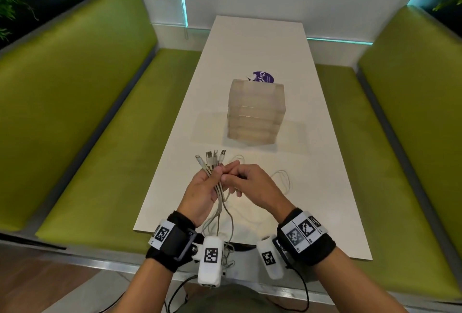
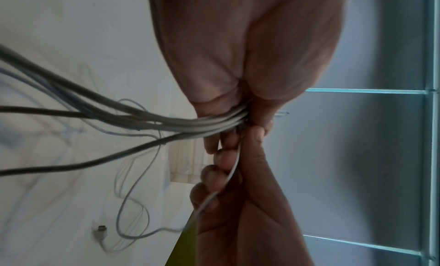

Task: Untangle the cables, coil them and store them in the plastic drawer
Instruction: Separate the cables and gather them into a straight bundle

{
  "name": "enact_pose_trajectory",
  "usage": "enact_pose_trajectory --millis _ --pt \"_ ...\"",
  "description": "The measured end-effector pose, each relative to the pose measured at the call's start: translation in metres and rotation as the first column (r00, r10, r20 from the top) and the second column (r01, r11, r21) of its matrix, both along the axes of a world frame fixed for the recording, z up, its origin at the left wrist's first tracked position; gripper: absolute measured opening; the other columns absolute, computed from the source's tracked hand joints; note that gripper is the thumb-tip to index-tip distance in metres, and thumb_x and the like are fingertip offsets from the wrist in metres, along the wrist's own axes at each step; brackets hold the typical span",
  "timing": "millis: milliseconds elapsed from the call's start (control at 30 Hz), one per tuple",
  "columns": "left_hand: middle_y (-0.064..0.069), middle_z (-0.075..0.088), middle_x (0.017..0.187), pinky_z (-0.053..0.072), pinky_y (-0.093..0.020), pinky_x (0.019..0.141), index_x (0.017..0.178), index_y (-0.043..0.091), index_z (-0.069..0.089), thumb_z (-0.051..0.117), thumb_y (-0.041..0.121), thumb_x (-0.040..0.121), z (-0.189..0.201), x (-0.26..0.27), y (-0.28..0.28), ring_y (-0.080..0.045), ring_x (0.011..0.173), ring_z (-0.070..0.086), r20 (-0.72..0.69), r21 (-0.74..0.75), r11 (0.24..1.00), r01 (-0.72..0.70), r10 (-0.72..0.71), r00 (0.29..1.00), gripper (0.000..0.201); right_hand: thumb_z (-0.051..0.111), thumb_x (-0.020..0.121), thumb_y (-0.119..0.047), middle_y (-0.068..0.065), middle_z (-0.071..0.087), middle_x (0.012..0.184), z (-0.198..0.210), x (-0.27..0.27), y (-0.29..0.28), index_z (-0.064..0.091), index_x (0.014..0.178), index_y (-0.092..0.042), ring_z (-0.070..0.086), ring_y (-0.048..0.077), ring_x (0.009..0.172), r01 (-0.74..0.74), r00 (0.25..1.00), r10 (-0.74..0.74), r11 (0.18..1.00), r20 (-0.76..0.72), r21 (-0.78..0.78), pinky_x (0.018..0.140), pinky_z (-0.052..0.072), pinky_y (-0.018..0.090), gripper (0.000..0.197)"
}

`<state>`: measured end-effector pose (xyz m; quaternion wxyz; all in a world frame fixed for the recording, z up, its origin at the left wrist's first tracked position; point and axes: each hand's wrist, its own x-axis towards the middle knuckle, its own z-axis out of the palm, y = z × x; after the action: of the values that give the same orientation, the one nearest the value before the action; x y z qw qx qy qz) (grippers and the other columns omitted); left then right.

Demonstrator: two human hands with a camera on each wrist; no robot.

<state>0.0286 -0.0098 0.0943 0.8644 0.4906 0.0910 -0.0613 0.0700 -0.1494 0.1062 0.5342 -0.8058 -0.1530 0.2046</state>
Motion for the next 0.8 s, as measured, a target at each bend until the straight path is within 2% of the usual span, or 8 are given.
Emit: enact_pose_trajectory --millis 67,133,267,433,500,600,700,800 --pt "-0.016 0.070 0.111 0.050 -0.040 0.097 0.099 0.002 0.059 0.039 0.018 0.098 0.002 0.003 0.003 -0.028 0.113 0.063 0.008 -0.031 0.998 -0.062 0.062 0.998 0.026 0.062 0.088 -0.043 -0.009 0.065 0.068 -0.003 0.004 -0.008 0.064 0.074 -0.023 0.055 0.000 0.058 -0.217 0.975 0.222 0.947 -0.009 -0.237 0.059 0.041 0.013 0.025" --pt "-0.014 0.074 0.090 0.053 -0.044 0.092 0.086 0.004 0.059 0.036 0.016 0.100 0.006 0.007 0.016 -0.030 0.100 0.068 0.012 -0.123 0.978 -0.171 0.173 0.985 0.030 0.058 0.091 -0.040 -0.008 0.065 0.074 -0.012 0.008 -0.021 0.067 0.081 -0.018 0.057 0.001 0.066 -0.350 0.931 0.362 0.845 -0.050 -0.403 0.061 0.040 0.013 0.026" --pt "0.001 0.059 0.061 0.059 -0.037 0.071 0.082 0.010 0.051 0.034 0.015 0.101 0.008 0.011 0.045 -0.017 0.064 0.065 0.030 -0.177 0.940 -0.292 0.302 0.953 0.027 0.054 0.095 -0.031 -0.010 0.061 0.074 -0.026 0.020 -0.051 0.067 0.085 -0.015 0.056 0.005 0.072 -0.304 0.948 0.318 0.863 -0.033 -0.405 0.071 0.042 0.021 0.022" --pt "0.007 0.045 0.056 0.041 -0.020 0.049 0.081 0.015 0.047 0.035 0.015 0.101 0.009 0.007 0.058 -0.006 0.046 0.039 0.057 -0.216 0.902 -0.374 0.394 0.917 0.024 0.055 0.094 -0.025 -0.007 0.053 0.084 -0.047 0.043 -0.069 0.068 0.086 -0.009 0.054 0.016 0.085 -0.196 0.971 0.238 0.810 0.004 -0.553 0.076 0.048 0.027 0.022" --pt "0.008 0.043 0.056 0.035 -0.018 0.046 0.082 0.015 0.047 0.034 0.016 0.102 0.011 0.007 0.067 -0.005 0.045 0.035 0.076 -0.216 0.892 -0.398 0.421 0.904 0.024 0.054 0.095 -0.025 -0.005 0.055 0.086 -0.049 0.045 -0.077 0.069 0.086 -0.013 0.053 0.015 0.085 -0.108 0.988 0.151 0.849 0.042 -0.518 0.071 0.041 0.018 0.021" --pt "0.008 0.043 0.057 0.032 -0.017 0.045 0.083 0.016 0.048 0.035 0.018 0.102 0.011 0.005 0.080 -0.005 0.045 0.033 0.080 -0.193 0.884 -0.426 0.447 0.891 0.023 0.051 0.096 -0.028 -0.006 0.068 0.093 -0.037 0.040 -0.080 0.070 0.087 -0.023 0.057 0.009 0.086 -0.108 0.993 0.117 0.924 0.002 -0.367 0.077 0.046 0.026 0.021" --pt "0.008 0.044 0.057 0.032 -0.017 0.045 0.083 0.016 0.048 0.036 0.019 0.102 0.010 0.006 0.082 -0.005 0.046 0.033 0.074 -0.176 0.888 -0.424 0.441 0.894 0.023 0.047 0.099 -0.023 -0.006 0.074 0.084 -0.018 0.026 -0.070 0.068 0.099 -0.019 0.058 0.006 0.071 -0.275 0.961 0.255 0.922 -0.107 -0.273 0.067 0.048 0.023 0.021" --pt "0.008 0.043 0.057 0.032 -0.017 0.045 0.082 0.016 0.047 0.036 0.019 0.102 0.011 0.008 0.074 -0.005 0.046 0.032 0.075 -0.167 0.904 -0.395 0.411 0.909 0.023 0.046 0.099 -0.015 0.004 0.074 0.081 -0.009 0.012 -0.058 0.062 0.107 -0.008 0.057 0.012 0.064 -0.428 0.891 0.384 0.888 -0.240 -0.169 0.060 0.046 0.020 0.019"
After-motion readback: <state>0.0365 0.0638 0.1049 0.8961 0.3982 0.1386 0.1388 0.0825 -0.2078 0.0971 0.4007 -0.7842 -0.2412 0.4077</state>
